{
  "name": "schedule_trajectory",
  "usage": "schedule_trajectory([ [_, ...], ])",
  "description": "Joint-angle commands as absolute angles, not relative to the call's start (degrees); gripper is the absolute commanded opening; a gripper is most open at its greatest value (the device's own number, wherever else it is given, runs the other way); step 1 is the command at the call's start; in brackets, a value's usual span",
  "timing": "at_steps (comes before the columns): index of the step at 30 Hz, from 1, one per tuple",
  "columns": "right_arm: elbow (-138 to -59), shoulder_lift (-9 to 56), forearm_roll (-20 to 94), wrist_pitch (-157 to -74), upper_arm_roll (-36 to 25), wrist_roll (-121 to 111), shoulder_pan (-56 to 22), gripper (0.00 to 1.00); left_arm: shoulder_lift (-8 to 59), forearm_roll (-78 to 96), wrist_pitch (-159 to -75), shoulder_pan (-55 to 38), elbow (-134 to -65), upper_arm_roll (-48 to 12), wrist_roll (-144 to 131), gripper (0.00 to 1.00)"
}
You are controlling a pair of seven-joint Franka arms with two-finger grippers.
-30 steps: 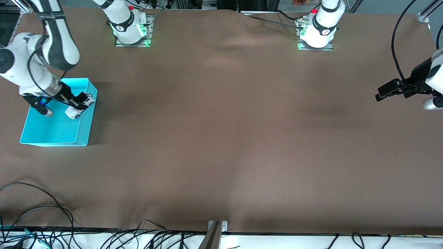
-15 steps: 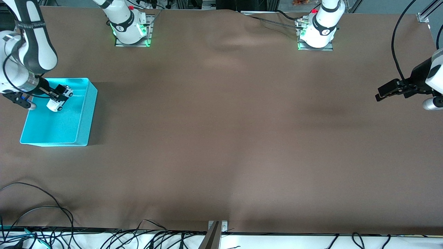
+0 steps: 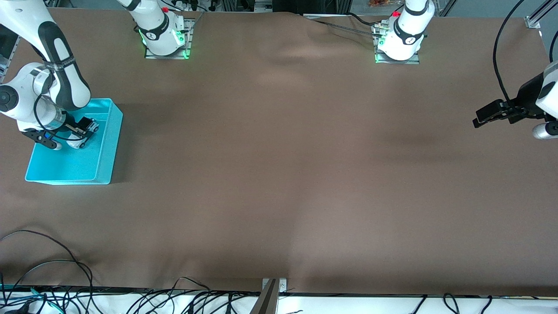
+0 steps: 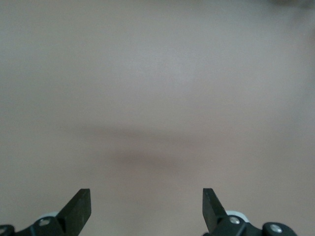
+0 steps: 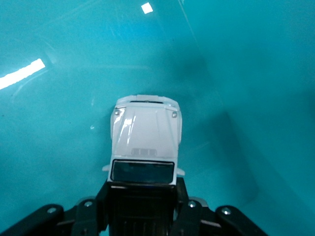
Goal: Wind and store white jeep toy
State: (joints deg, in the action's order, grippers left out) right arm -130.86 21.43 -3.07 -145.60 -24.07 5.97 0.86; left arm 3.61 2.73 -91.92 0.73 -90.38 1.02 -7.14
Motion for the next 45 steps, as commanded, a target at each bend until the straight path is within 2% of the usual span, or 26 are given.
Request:
schedule_trajectory([
  [1, -130.4, 23.3, -3.7, -147.0, -24.1, 6.0, 1.8, 0.7, 3.4, 3.6, -92.2, 0.4, -90.6, 1.5, -5.9, 1.0],
  [2, -130.5, 23.2, -3.7, -147.0, -24.1, 6.1, 1.8, 0.74, 3.4, 3.6, -92.2, 0.4, -90.6, 1.5, -5.9, 1.0],
  [7, -130.5, 22.1, -3.6, -146.8, -24.1, 6.2, 1.8, 0.78, 3.4, 3.6, -92.2, 0.4, -90.6, 1.5, -5.9, 1.0],
  [8, -130.5, 21.9, -3.5, -146.8, -24.1, 6.2, 1.8, 0.81, 3.4, 3.6, -92.2, 0.4, -90.6, 1.5, -5.9, 1.0],
  [10, -130.5, 21.2, -3.6, -146.6, -24.1, 6.3, 1.8, 1.0, 3.4, 3.6, -92.2, 0.4, -90.6, 1.5, -5.9, 1.0],
  [13, -130.6, 18.1, -3.6, -144.7, -23.7, 8.5, 1.8, 1.0, 3.4, 3.6, -92.2, 0.4, -90.6, 1.5, -5.9, 1.0],
  [22, -130.2, 7.0, -3.8, -130.1, -21.8, 10.5, 1.7, 1.0, 3.4, 3.6, -92.2, 0.4, -90.6, 1.5, -5.9, 1.0],
  [29, -129.9, 0.4, -3.4, -124.1, -19.1, 10.5, 1.5, 1.0, 3.4, 3.6, -92.2, 0.4, -90.6, 1.5, -5.9, 1.0],
  [36, -123.2, -4.0, -3.2, -110.0, -16.0, 10.5, 1.0, 1.0, 3.4, 3.6, -92.3, 0.4, -90.6, 1.5, -5.9, 1.0],
  [45, -111.1, -4.1, 1.7, -96.1, -8.9, 11.5, 1.0, 1.0, 3.4, 3.6, -92.2, 0.4, -90.6, 1.5, -5.9, 1.0],
])
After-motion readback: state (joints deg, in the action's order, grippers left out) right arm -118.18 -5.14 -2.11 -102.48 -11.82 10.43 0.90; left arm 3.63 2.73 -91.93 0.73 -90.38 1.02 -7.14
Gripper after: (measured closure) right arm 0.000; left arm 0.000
